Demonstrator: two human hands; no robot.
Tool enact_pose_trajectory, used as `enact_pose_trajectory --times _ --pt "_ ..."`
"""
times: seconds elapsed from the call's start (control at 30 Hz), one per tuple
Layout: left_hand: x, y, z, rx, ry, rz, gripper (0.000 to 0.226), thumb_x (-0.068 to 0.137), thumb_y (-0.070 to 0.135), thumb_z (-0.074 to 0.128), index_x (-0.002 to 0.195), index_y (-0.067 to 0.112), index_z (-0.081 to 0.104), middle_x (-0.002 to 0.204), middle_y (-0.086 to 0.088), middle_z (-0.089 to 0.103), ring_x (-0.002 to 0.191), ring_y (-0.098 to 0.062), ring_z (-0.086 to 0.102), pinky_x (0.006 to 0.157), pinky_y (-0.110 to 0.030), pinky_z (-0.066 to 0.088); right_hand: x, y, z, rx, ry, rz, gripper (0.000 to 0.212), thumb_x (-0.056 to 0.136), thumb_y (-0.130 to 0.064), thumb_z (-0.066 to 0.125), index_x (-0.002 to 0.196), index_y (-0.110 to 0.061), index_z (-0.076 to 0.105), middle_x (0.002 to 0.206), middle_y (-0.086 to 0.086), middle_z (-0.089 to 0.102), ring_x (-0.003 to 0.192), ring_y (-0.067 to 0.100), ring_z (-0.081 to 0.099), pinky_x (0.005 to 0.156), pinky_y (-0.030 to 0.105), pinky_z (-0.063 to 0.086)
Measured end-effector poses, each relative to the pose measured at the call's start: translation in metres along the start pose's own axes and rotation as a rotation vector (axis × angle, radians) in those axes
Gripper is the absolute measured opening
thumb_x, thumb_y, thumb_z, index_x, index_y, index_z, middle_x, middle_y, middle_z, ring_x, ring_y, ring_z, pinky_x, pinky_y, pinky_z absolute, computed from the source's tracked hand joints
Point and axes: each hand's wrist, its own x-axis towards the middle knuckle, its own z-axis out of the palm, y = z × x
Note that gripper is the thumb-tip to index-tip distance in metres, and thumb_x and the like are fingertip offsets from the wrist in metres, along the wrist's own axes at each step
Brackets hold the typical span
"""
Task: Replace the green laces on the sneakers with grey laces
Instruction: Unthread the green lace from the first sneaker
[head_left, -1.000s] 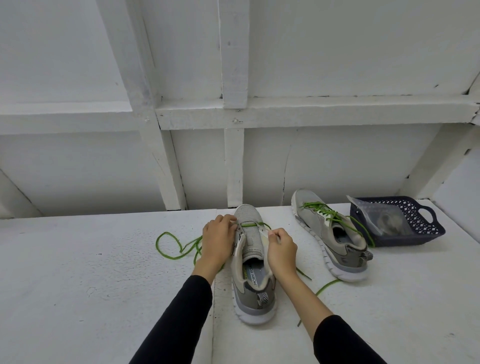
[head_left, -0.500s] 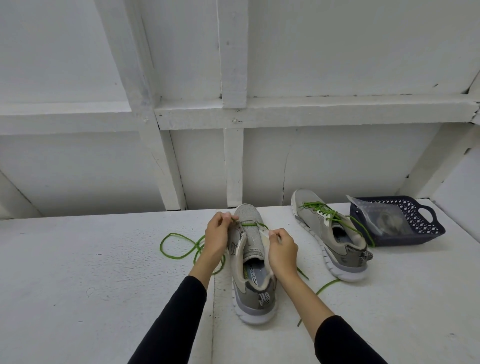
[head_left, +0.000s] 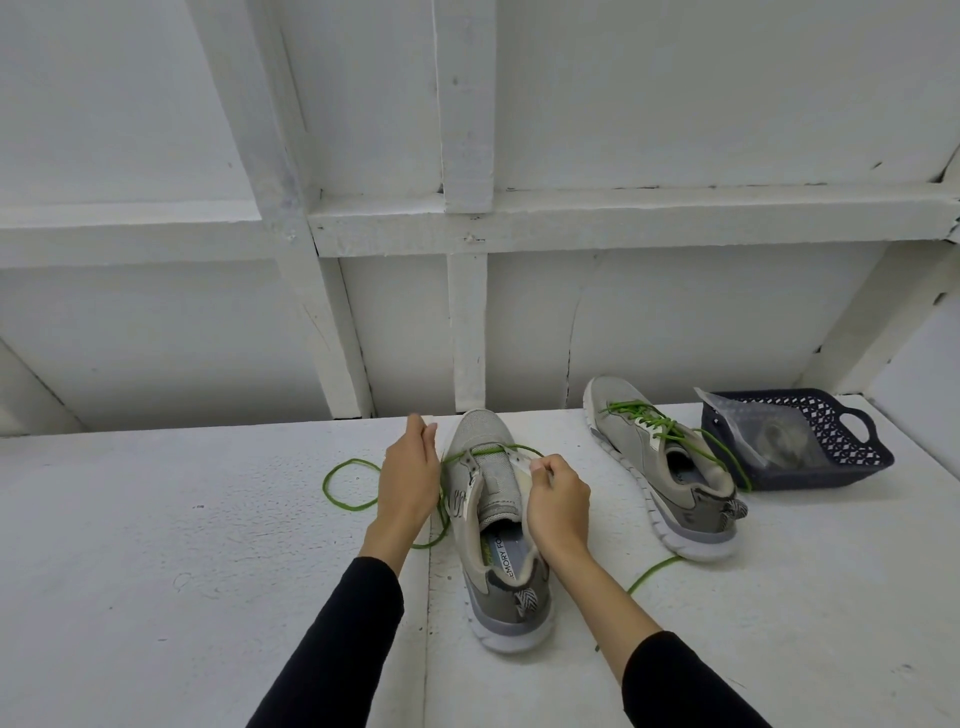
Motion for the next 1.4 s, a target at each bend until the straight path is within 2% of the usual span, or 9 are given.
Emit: enact_pose_trajectory --times 0.17,0.3,0.43,0.57,0.67,0.77,1.0,1.17,1.4 --pt "-0.01 -0.018 0.009 0.271 -0.027 0.102 0.024 0.101 0.035 0.045 0.093 0.013 0.039 0.086 -0.004 0.049 0.084 -0.023 0.039 0.067 -0.038 0.04 -0.001 0.0 -0.001 0.0 0.005 -0.005 0.022 0.101 -0.021 0.046 0.084 -0.014 0.058 0.075 -0.001 0.058 0.071 0.015 0.053 0.06 0.03 0.035" --pt "-0.014 -0.016 0.012 0.262 0.0 0.123 0.03 0.099 0.041 0.051 0.117 0.018 0.044 0.066 0.004 0.049 0.081 -0.022 0.041 0.065 -0.033 0.033 -0.002 0.0 -0.001 0.002 0.009 -0.001 0.022 0.101 -0.021 0.046 0.083 -0.015 0.058 0.075 -0.002 0.058 0.071 0.015 0.053 0.061 0.029 0.035" --pt "-0.013 -0.012 0.012 0.242 -0.007 0.108 0.022 0.099 0.041 0.048 0.097 0.026 0.063 0.079 0.002 0.064 0.085 -0.02 0.04 0.069 -0.034 0.031 -0.002 0.0 -0.002 -0.005 0.026 0.002 0.022 0.101 -0.022 0.046 0.084 -0.015 0.058 0.076 -0.002 0.059 0.073 0.017 0.055 0.062 0.03 0.037" --pt "-0.009 -0.011 0.016 -0.201 -0.096 -0.112 0.021 0.1 0.032 0.05 0.081 0.025 0.056 0.093 0.002 0.057 0.096 -0.017 0.045 0.084 -0.029 0.031 -0.002 0.001 -0.004 -0.017 0.048 0.016 0.021 0.101 -0.024 0.045 0.085 -0.017 0.058 0.08 0.001 0.061 0.077 0.021 0.057 0.066 0.032 0.042" --pt "-0.012 0.005 0.012 -0.661 -0.078 -0.319 0.022 0.103 0.017 0.043 0.081 0.013 0.046 0.096 0.003 0.063 0.091 -0.009 0.058 0.075 -0.013 0.045 -0.002 0.002 -0.004 -0.028 0.051 0.02 0.021 0.1 -0.024 0.046 0.085 -0.018 0.058 0.082 0.002 0.062 0.08 0.023 0.057 0.068 0.034 0.044" --pt "-0.009 0.011 0.01 -0.794 0.019 -0.452 0.021 0.104 0.013 0.034 0.085 0.015 0.042 0.085 0.001 0.06 0.077 -0.009 0.054 0.066 -0.022 0.041 -0.002 0.001 -0.004 -0.028 0.045 0.019 0.021 0.101 -0.024 0.045 0.084 -0.018 0.057 0.08 0.0 0.061 0.079 0.022 0.057 0.066 0.032 0.041" --pt "-0.012 0.001 0.011 -0.195 -0.25 -0.097 0.007 0.102 0.028 0.046 0.107 0.024 0.044 0.059 0.004 0.045 0.05 -0.01 0.04 0.047 -0.019 0.033 -0.003 0.0 -0.004 -0.036 0.033 0.016 0.021 0.101 -0.024 0.045 0.087 -0.017 0.059 0.083 0.002 0.062 0.08 0.02 0.056 0.065 0.031 0.038" --pt "-0.015 0.0 0.015 0.116 -0.095 0.034 0.01 0.099 0.032 0.052 0.097 0.03 0.061 0.06 0.011 0.054 0.057 -0.009 0.051 0.05 -0.026 0.033 -0.003 0.001 -0.003 -0.035 0.03 0.011 0.021 0.101 -0.024 0.045 0.086 -0.017 0.059 0.082 0.001 0.062 0.079 0.02 0.056 0.065 0.031 0.038" --pt "-0.027 0.01 0.021 0.327 -0.053 -0.016 0.015 0.101 0.034 0.044 0.105 0.022 0.051 0.067 0.007 0.058 0.065 -0.017 0.056 0.059 -0.033 0.04 -0.004 -0.001 -0.005 -0.047 0.027 0.016 0.022 0.101 -0.025 0.045 0.085 -0.018 0.058 0.078 -0.003 0.059 0.075 0.017 0.053 0.063 0.03 0.035"
